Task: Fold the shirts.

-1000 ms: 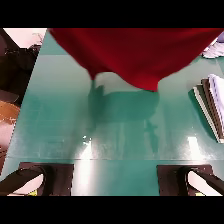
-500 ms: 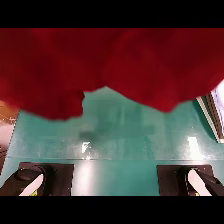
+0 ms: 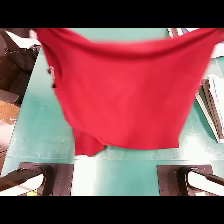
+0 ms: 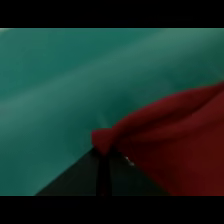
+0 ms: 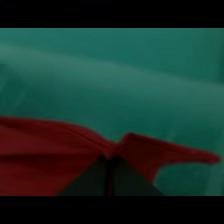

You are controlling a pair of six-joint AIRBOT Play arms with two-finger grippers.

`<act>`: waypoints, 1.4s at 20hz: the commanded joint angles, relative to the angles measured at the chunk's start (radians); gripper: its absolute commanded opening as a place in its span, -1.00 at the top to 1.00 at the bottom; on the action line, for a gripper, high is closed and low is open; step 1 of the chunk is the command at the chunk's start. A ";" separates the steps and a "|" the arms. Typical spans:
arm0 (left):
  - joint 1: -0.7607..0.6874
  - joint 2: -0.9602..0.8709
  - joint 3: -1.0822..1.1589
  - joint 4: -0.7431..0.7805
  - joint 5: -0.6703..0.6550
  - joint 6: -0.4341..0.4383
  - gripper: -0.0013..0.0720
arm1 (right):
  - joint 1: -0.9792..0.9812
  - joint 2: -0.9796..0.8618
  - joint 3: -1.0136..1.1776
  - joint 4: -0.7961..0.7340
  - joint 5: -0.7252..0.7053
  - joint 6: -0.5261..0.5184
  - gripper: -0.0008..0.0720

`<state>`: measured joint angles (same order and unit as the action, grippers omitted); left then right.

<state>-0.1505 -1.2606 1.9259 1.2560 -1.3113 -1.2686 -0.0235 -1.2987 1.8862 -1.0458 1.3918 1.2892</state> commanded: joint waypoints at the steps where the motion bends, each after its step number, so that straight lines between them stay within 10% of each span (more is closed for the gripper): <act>1: 0.000 -0.249 0.001 0.002 -0.065 -0.019 0.89 | 0.110 -0.241 0.001 -0.091 0.029 0.005 0.93; 11: 0.000 -0.586 0.001 0.077 0.231 -0.040 0.84 | 0.139 -0.512 0.001 -0.097 -0.224 0.092 0.93; 13: 0.003 -0.585 0.002 0.106 0.236 -0.090 -0.61 | 0.139 -0.513 0.002 -0.097 -0.236 0.091 0.89; 14: 0.014 -0.585 0.002 0.105 0.226 -0.117 -0.73 | 0.139 -0.513 0.002 -0.097 -0.239 0.091 0.47; 15: 0.027 -0.581 0.002 0.102 0.203 -0.131 -0.73 | 0.135 -0.510 0.002 -0.097 -0.232 0.091 0.01; 16: 0.046 -0.573 0.002 0.101 0.168 -0.143 -0.73 | 0.131 -0.501 0.002 -0.097 -0.211 0.091 -0.03; 23: 0.287 -0.422 -0.071 -0.126 -0.092 -0.136 -0.72 | 0.023 -0.359 -0.127 0.059 0.170 -0.033 -0.03; 28: 0.362 -0.212 -0.460 -0.140 -0.074 -0.071 -0.73 | -0.072 -0.119 -0.534 0.166 0.130 -0.080 -0.03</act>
<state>0.1673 -1.5795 1.6569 1.1492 -1.3773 -1.3823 -0.0452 -1.5398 1.5524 -0.9585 1.5162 1.2510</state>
